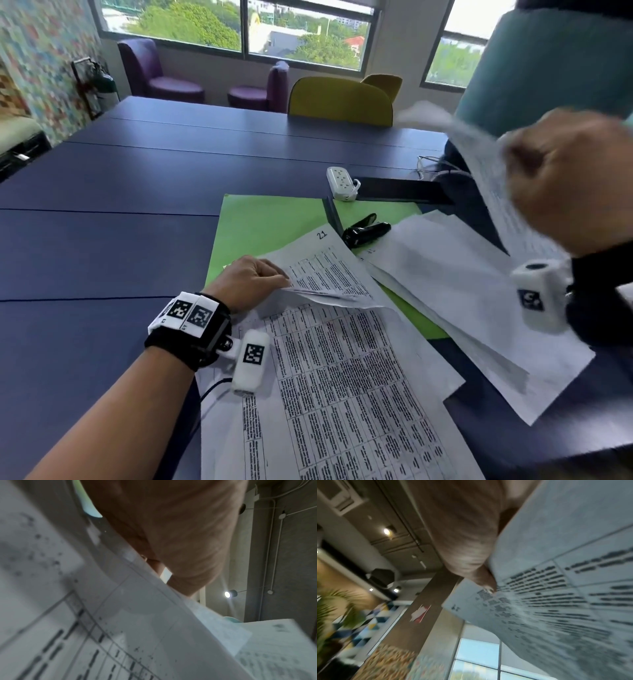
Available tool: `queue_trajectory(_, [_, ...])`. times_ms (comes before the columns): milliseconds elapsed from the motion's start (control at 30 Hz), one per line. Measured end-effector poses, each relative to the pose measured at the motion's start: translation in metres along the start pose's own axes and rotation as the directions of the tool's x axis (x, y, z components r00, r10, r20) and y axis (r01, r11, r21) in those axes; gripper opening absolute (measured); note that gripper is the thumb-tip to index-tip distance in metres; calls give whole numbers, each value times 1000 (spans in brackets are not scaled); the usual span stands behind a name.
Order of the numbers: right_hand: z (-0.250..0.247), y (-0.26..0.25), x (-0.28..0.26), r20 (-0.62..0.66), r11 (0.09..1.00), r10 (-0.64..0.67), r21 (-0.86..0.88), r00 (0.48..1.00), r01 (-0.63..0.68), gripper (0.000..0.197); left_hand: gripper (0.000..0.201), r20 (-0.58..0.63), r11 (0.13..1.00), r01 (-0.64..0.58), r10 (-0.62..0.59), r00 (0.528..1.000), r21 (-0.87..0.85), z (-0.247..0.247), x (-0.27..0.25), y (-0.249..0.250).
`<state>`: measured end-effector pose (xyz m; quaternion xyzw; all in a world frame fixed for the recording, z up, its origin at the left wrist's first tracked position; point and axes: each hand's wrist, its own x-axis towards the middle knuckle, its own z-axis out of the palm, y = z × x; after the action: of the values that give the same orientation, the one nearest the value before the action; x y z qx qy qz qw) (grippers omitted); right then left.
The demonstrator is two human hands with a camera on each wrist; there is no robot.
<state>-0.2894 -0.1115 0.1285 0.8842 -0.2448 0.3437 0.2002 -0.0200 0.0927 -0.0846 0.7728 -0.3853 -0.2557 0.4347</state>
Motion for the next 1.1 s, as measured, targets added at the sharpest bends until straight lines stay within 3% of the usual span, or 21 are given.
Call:
queue_trajectory(67, [23,-30,-14,123,993,-62,-93,990,74,13,25,0,1000,0,0,1000,2,0,0,-1])
queue_trajectory(100, [41,-43,-27,247,988,-81,-108,966,111,9,18,-1,1000,7,-7,1000,3,1,-1,-1])
queue_trajectory(133, [59,-51,-39,339,981,-119,-107,933,164,9,13,-3,1000,9,-9,1000,-2,1,-2,1])
queue_trajectory(200, [92,-63,-53,538,981,-74,-113,839,160,7,18,-6,1000,11,-12,1000,-17,1,-2,0])
queue_trajectory(300, [125,-62,-62,685,983,-8,-129,729,133,11,20,-2,1000,9,-9,1000,-19,1,-1,-1])
queue_trajectory(333, [131,-60,-60,705,990,23,-113,709,81,14,20,-6,1000,8,-8,1000,-21,1,0,-2])
queue_trajectory(433, [140,-47,-52,778,993,118,-80,617,-89,51,19,-11,1000,5,-5,1000,-29,1,0,-3])
queue_trajectory(500, [141,-32,-46,805,980,151,-45,573,-194,62,16,-6,999,3,-3,1000,-35,1,1,-3])
queue_trajectory(667, [150,31,-22,739,902,296,-9,605,-431,39,16,-6,999,0,0,1000,-47,2,3,-5])
queue_trajectory(733, [164,65,-19,735,844,390,-44,554,-535,41,16,-7,999,5,-5,1000,-49,3,2,-6])
queue_trajectory(800, [177,92,-20,762,778,466,-110,450,-619,54,19,-11,999,8,-9,1000,-41,3,2,-6])
queue_trajectory(867, [189,105,-25,805,756,481,-181,348,-629,68,18,-11,999,11,-12,1000,-40,3,1,-6])
queue_trajectory(967, [202,106,-28,846,793,457,-247,275,-556,80,17,-14,999,20,-21,1000,-46,3,1,-6])
queue_trajectory(1033, [203,98,-23,876,863,407,-275,259,-424,80,16,-15,999,17,-18,1000,-47,3,2,-8])
queue_trajectory(1100, [197,90,-11,880,916,354,-258,316,-308,72,14,-22,999,7,-8,1000,-49,4,4,-9])
